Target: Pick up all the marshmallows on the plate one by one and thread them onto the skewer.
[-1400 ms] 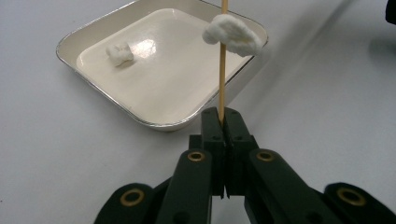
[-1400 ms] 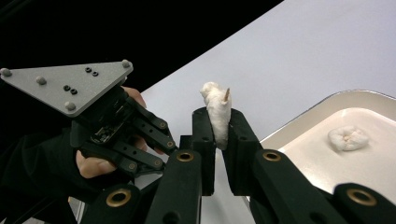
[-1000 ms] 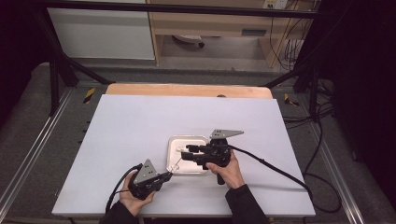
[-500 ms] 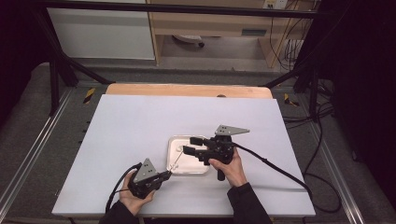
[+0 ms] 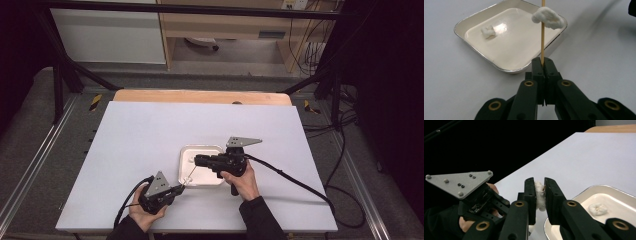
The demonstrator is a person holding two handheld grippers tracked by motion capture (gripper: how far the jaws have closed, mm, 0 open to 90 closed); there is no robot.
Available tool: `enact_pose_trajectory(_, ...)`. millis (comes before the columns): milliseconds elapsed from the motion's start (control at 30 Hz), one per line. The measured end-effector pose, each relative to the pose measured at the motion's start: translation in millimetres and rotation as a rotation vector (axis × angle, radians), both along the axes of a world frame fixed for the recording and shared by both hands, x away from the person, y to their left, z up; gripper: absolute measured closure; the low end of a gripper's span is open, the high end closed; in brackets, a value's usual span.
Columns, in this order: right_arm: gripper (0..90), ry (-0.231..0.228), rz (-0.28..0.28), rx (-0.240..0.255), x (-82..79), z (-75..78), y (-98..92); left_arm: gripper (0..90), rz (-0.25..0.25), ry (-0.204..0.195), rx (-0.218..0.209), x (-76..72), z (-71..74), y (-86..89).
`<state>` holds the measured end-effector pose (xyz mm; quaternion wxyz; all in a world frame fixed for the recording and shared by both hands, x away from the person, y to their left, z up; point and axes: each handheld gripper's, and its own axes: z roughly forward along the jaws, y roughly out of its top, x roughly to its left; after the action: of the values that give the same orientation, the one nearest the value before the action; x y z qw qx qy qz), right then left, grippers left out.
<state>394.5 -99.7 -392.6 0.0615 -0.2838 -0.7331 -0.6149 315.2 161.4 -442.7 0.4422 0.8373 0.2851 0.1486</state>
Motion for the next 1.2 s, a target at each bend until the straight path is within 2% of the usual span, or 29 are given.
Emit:
enact_pose_trajectory(133,82.4,-0.001,0.018,0.01,-1.3,-1.2,0.7,89.3,0.011,-0.012,-0.013,-1.8,1.7,0.7)
enact_pose_trajectory(300,82.7,-0.01,0.023,0.011,-4.0,-2.3,1.4,89.3,0.019,-0.01,-0.012,-2.5,1.9,1.2)
enact_pose_trajectory(400,82.8,0.0,0.024,0.022,-4.8,-3.4,2.6,89.3,0.019,-0.01,-0.014,-2.9,2.3,1.1)
enact_pose_trajectory(433,82.8,0.001,0.024,0.02,-4.6,-4.0,2.9,89.3,0.007,-0.023,-0.05,-3.4,3.8,1.5)
enact_pose_trajectory(467,82.4,0.029,0.05,-0.014,-4.3,-6.4,5.4,89.3,0.002,-0.023,-0.083,-3.6,8.9,0.6)
enact_pose_trajectory(500,82.1,0.042,0.078,-0.05,-5.5,-12.7,11.6,89.3,0.004,-0.062,-0.059,-4.9,14.6,-4.0)
enact_pose_trajectory(533,82.2,0.064,0.11,-0.04,-8.2,-21.7,19.4,89.3,0.023,-0.091,-0.017,-5.5,14.8,-7.8)
enact_pose_trajectory(567,82.2,0.044,0.102,-0.046,-11.2,-25.8,25.3,89.3,0.031,-0.055,-0.046,-3.3,10.9,-5.5)
enact_pose_trajectory(600,82.0,0.044,0.094,-0.045,-11.4,-27.8,28.3,89.3,0.023,-0.022,-0.062,-1.6,7.9,-1.4)
enact_pose_trajectory(633,81.6,0.05,0.1,-0.054,-10.7,-29.8,30.1,89.3,0.021,-0.028,-0.049,-2.4,7.2,0.6)
enact_pose_trajectory(767,79.0,0.057,0.086,-0.041,-10.0,-29.7,30.8,89.2,0.023,-0.024,-0.063,-2.0,7.7,1.7)
enact_pose_trajectory(800,74.5,0.053,0.082,-0.05,-10.6,-28.1,30.3,89.2,0.023,-0.023,-0.055,-1.9,7.2,0.5)
enact_pose_trajectory(833,66.1,0.041,0.066,-0.064,-10.9,-26.4,28.7,89.2,0.026,-0.021,-0.045,-1.7,6.3,0.6)
enact_pose_trajectory(900,60.6,0.024,0.045,-0.055,-11.4,-20.2,23.5,89.2,0.045,-0.01,-0.052,0.4,5.6,4.1)
enact_pose_trajectory(1000,44.5,-0.026,0.005,-0.094,-12.6,-9.8,17.5,89.1,0.057,-0.005,-0.058,2.6,6.2,8.9)
enact_pose_trajectory(1067,30.6,-0.056,-0.027,-0.146,-12.3,-6.9,13.7,89.1,0.058,-0.016,-0.061,5.5,5.9,12.1)
enact_pose_trajectory(1100,24.4,-0.066,-0.04,-0.169,-11.9,-6.7,12.1,89.1,0.075,0.007,-0.065,4.4,6.1,14.5)
enact_pose_trajectory(1200,15.0,-0.086,-0.081,-0.238,-9.4,-9.1,6.0,89.0,0.095,0.02,-0.072,6.6,6.5,20.5)
